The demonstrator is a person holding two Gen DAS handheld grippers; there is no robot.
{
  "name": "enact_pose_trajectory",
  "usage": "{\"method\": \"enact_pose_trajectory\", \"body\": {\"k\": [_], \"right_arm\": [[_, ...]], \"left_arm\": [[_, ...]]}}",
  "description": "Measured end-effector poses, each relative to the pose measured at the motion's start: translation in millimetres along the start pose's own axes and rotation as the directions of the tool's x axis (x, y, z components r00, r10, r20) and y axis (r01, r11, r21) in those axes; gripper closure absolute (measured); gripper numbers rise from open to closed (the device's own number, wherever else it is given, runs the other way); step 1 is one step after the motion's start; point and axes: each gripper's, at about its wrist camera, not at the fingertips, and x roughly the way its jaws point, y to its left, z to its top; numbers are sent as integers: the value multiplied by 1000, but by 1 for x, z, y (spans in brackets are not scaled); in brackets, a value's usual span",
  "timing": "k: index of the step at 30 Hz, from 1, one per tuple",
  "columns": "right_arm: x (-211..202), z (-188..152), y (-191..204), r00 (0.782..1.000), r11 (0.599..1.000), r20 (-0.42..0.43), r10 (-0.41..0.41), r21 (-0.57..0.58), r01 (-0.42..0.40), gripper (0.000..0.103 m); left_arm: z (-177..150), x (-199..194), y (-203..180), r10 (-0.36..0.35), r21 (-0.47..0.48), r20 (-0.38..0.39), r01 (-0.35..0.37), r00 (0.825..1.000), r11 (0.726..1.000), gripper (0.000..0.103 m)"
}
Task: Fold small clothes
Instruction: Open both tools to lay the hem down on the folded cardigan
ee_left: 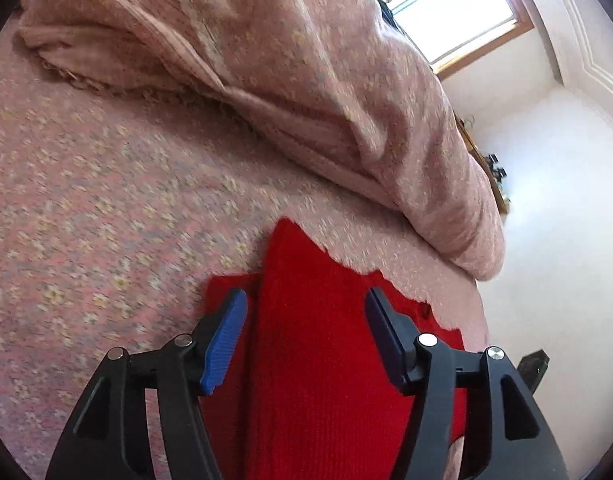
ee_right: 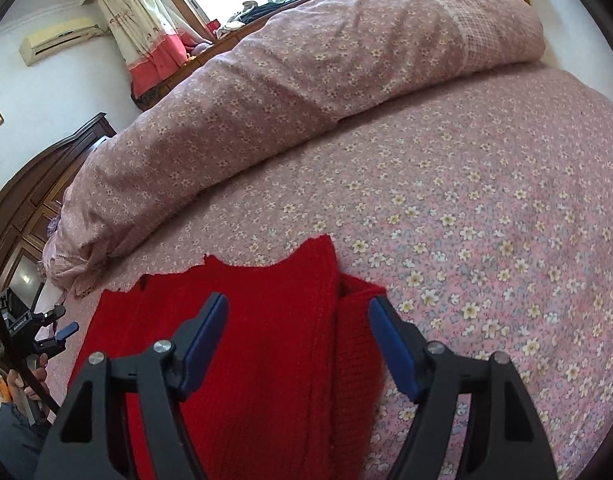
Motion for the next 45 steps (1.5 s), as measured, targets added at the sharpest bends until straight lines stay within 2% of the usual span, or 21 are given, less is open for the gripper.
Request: {"method": "enact_pose_trajectory", "body": {"k": [2, 4, 8, 10, 11, 12, 13, 14, 15, 19, 21, 22, 27, 29, 31, 34, 35, 38, 40, 42, 45], "right_arm": [[-1, -1, 3, 1000, 1000, -8, -5, -21, 4, 33], [-3, -2, 5, 1000, 999, -21, -1, -39, 0, 40], [3, -3, 9, 998, 998, -64, -9, -65, 5, 43], [11, -6, 10, 993, 995, -108, -43, -97, 32, 48], [15, -9, 12, 990, 989, -115, -84, -134, 68, 60], [18, -12, 15, 987, 982, -117, -108, -165, 88, 70], [20, -15, 16, 987, 979, -120, -110, -187, 86, 74], [18, -16, 18, 989, 978, -111, -95, -197, 72, 85], [16, -17, 20, 992, 977, -95, -86, -205, 65, 89], [4, -14, 26, 997, 970, -37, -63, -237, 52, 92], [2, -14, 27, 996, 965, -14, -83, -249, 77, 92], [2, -13, 27, 996, 965, -6, -90, -247, 85, 92], [4, -13, 22, 990, 961, 65, -121, -241, 134, 92], [11, -16, 25, 986, 950, 64, -153, -265, 165, 90], [19, -17, 25, 983, 946, 21, -182, -268, 181, 87], [7, -15, 19, 985, 965, 30, -168, -199, 170, 65], [-4, -14, 16, 986, 974, 48, -159, -157, 164, 54], [-35, -18, 11, 991, 992, 93, -99, -66, 106, 45], [-58, -26, 9, 994, 999, 106, -38, -1, 38, 41], [-72, -39, 9, 993, 999, 116, 14, 47, -19, 36], [-89, -68, 3, 987, 983, 127, 95, 147, -113, 25]], "left_arm": [[-3, 11, 0, 4, 3, -34, -4, 999, 1000, 47], [-7, 21, 3, 40, 12, -62, -39, 997, 999, 47], [-14, 30, 3, 60, 19, -45, -60, 997, 998, 48], [-17, 29, -4, 92, 50, 8, -92, 996, 994, 68], [-19, 30, -7, 118, 71, 20, -119, 993, 990, 86], [-20, 31, -9, 148, 92, 21, -150, 989, 984, 91], [-25, 29, -9, 162, 111, 22, -164, 986, 980, 94], [-26, 29, -10, 171, 121, 30, -174, 985, 977, 98], [-26, 28, -10, 171, 117, 43, -175, 984, 978, 100], [-21, 19, -4, 132, 86, 73, -138, 989, 987, 102], [-20, 17, -5, 124, 83, 82, -131, 989, 988, 103], [-18, 8, 4, 123, 85, 85, -130, 989, 988, 103], [-19, 10, 3, 154, 110, 85, -163, 984, 981, 103], [-22, 14, -4, 172, 111, 78, -180, 982, 977, 103], [-23, 15, -8, 198, 111, 68, -204, 978, 973, 103], [-27, 3, -17, 202, 118, 56, -207, 978, 971, 102], [-29, -1, -18, 204, 122, 46, -209, 978, 970, 100], [-43, -25, -23, 212, 145, 14, -212, 977, 967, 90], [-60, -41, -24, 229, 145, 30, -231, 973, 962, 82], [-81, -54, -22, 246, 136, 42, -250, 968, 959, 80], [-111, -65, -10, 221, 101, -27, -217, 975, 971, 80]]}}
